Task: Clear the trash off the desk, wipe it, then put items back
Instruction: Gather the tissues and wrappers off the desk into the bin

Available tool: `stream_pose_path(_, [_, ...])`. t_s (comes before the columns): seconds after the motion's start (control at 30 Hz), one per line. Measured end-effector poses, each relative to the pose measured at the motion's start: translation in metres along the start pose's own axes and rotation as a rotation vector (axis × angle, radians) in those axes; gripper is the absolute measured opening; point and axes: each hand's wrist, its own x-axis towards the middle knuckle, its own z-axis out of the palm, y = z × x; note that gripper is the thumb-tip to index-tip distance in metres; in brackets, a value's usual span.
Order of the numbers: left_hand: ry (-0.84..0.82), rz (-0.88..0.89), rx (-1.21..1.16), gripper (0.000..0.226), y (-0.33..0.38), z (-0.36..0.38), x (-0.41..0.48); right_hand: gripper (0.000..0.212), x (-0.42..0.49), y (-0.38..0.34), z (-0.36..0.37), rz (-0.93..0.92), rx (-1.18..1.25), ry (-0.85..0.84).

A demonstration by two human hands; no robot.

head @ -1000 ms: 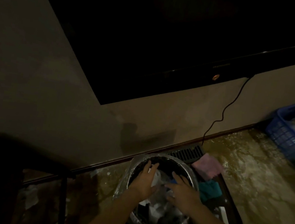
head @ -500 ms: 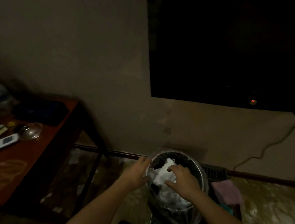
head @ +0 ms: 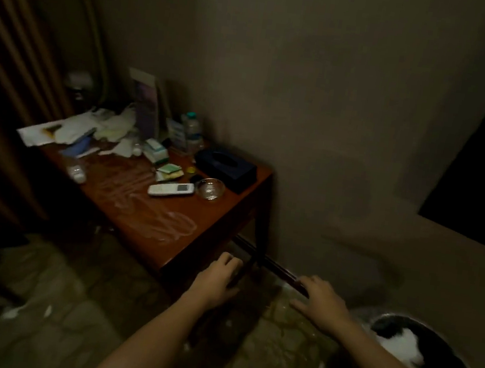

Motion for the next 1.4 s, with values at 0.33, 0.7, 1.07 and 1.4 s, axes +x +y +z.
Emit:
stream_pose_path(0.33, [0.168, -0.246, 0.018, 0.056, -0.23, -0.085, -0.092, 0.053, 0.102, -0.241, 0.074, -0.117, -0.008, -0.039])
stream_pose_path(0.7, [0.26, -0.499, -0.038, 0.056, -0.404, -0.152, -0.136, 0.051, 0.203, -0.4, 0.103, -0.274, 0.017, -0.166])
stream_pose_path(1.07, [0.319, -0.706, -0.031, 0.058, -0.518, -0.242, -0.105, 0.05, 0.366, -0.544, 0.109, -0.371, -0.003, -0.272])
stream_pose_path(1.4, [0.281, -0.793, -0.059, 0.057, -0.66, -0.275, -0.106, 0.064, 0.477, -0.701, 0.163, -0.309, 0.169, -0.187])
